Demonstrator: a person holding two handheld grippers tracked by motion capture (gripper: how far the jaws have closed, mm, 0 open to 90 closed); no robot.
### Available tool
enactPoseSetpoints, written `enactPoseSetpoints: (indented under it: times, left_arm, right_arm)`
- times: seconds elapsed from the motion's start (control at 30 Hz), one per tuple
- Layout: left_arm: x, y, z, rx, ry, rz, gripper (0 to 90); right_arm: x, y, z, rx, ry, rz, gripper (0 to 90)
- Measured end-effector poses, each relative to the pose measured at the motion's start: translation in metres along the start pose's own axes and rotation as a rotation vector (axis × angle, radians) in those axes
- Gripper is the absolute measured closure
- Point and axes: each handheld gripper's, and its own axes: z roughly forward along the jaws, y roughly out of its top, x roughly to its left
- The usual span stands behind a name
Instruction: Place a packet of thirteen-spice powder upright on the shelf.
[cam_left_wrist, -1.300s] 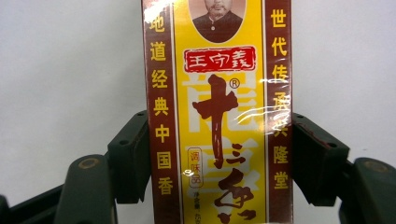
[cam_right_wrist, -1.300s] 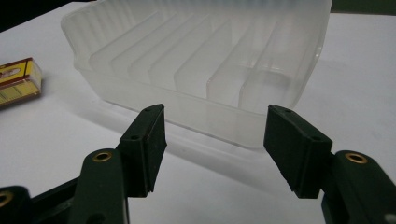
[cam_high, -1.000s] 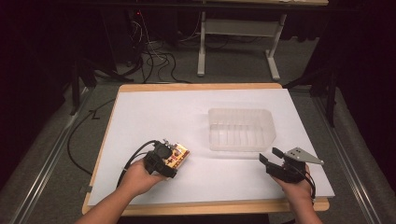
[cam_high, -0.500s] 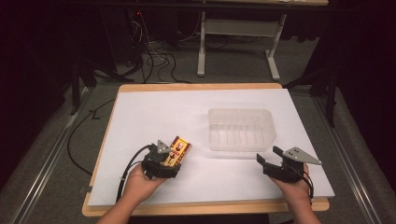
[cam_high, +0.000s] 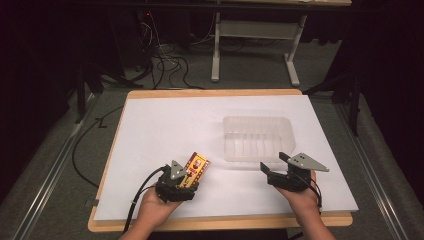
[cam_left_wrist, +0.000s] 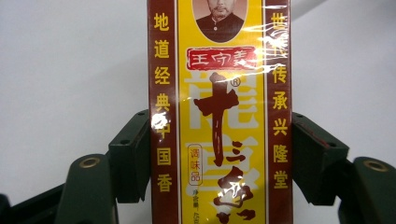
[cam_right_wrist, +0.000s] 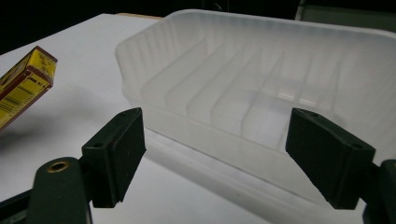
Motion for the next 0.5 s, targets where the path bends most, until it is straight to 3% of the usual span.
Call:
enactPoseSetpoints:
  times: [0.07,0.23,0.33,0.5]
  left_arm:
    - [-0.001,0.001,-0.003,-0.029,-0.004,0.003,32.5]
    - [0.0,0.0,-0.006,-0.045,0.006,0.026,32.5]
    - [-0.002,0.0,-0.007,-0.065,0.01,0.024,32.5]
    - [-0.006,0.002,-0.01,-0.095,0.02,0.036,32.5]
  right_arm:
    - [0.005,0.005,0.005,0.005,0.0,-0.017,19.6]
    - [0.016,0.019,0.017,0.005,-0.005,-0.034,19.6]
    - [0.024,0.026,0.021,-0.001,0.015,-0.025,21.0]
    - [0.035,0.024,0.026,-0.005,0.059,-0.008,20.9]
